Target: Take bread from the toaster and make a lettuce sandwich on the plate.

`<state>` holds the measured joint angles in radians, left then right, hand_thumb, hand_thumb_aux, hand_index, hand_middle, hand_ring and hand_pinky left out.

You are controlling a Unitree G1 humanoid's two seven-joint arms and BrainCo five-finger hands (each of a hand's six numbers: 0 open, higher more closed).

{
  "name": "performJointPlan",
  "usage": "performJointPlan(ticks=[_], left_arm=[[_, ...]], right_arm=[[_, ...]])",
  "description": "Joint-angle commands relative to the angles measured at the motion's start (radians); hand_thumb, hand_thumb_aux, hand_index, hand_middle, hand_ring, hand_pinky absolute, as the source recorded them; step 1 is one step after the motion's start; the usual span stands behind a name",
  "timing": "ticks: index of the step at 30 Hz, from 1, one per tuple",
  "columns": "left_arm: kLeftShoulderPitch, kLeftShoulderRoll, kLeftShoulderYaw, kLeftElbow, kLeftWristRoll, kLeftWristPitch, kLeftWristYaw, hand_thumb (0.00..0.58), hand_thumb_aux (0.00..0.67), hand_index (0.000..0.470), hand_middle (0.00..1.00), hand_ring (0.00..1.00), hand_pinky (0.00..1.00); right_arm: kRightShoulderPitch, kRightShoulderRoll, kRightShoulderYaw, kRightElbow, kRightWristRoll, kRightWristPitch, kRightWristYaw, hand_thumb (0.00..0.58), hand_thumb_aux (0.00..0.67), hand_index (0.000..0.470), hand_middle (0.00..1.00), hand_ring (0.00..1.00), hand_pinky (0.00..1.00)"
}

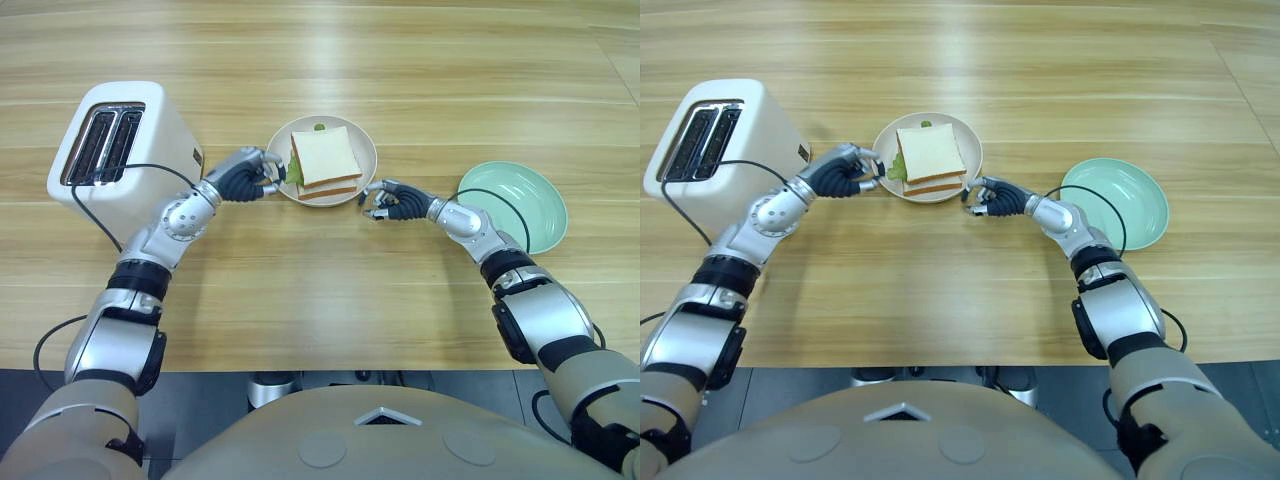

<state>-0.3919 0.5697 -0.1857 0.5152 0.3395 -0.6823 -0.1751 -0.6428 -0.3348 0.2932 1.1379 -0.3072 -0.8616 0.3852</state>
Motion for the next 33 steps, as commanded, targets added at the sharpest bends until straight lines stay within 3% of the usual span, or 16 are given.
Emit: performJointPlan(ticks=[1, 5, 6, 7, 8, 9, 18, 33], left_arm=[[0.094, -0.005, 0.061, -0.22, -0.038, 0.083, 0.003, 0.58, 0.67, 0.46, 1.0, 1.0, 1.0], [0.171, -0.065, 0.132, -0.354, -0.04, 0.127, 0.089, 0.58, 0.67, 0.46, 1.0, 1.0, 1.0], [0.186, -0.092, 0.141, -0.372, -0.054, 0.132, 0.104, 0.58, 0.67, 0.46, 0.91, 0.91, 0.91], [0.202, -0.124, 0.147, -0.387, -0.07, 0.136, 0.119, 0.576, 0.617, 0.424, 0.0, 0.0, 0.0], [0.217, -0.16, 0.151, -0.4, -0.087, 0.137, 0.134, 0.216, 0.139, 0.096, 0.0, 0.0, 0.0], [0.232, -0.193, 0.154, -0.414, -0.106, 0.141, 0.141, 0.0, 0.0, 0.0, 0.0, 0.0, 0.0], [0.296, -0.421, 0.179, -0.454, -0.267, 0.125, 0.186, 0.0, 0.0, 0.0, 0.0, 0.0, 0.0], [0.286, -0.435, 0.217, -0.263, -0.245, -0.046, 0.198, 0.0, 0.0, 0.0, 0.0, 0.0, 0.0]], right_arm=[[0.047, -0.013, -0.056, -0.099, 0.085, -0.042, 0.027, 0.0, 0.0, 0.0, 0.0, 0.0, 0.0], [0.103, 0.015, -0.101, -0.204, 0.155, -0.067, 0.011, 0.0, 0.0, 0.0, 0.0, 0.0, 0.0], [0.114, 0.032, -0.117, -0.224, 0.177, -0.068, -0.001, 0.0, 0.0, 0.0, 0.0, 0.0, 0.0], [0.125, 0.058, -0.139, -0.242, 0.212, -0.071, -0.016, 0.0, 0.0, 0.0, 0.0, 0.0, 0.0], [0.138, 0.086, -0.16, -0.261, 0.246, -0.078, -0.029, 0.0, 0.0, 0.0, 0.0, 0.0, 0.0], [0.151, 0.112, -0.179, -0.28, 0.278, -0.078, -0.038, 0.0, 0.0, 0.0, 0.0, 0.0, 0.0], [0.193, 0.283, -0.282, -0.349, 0.399, -0.105, -0.118, 0.0, 0.0, 0.0, 0.0, 0.0, 0.0], [0.122, 0.288, -0.33, -0.19, 0.263, -0.204, -0.319, 0.0, 0.0, 0.0, 0.0, 0.0, 0.0]])
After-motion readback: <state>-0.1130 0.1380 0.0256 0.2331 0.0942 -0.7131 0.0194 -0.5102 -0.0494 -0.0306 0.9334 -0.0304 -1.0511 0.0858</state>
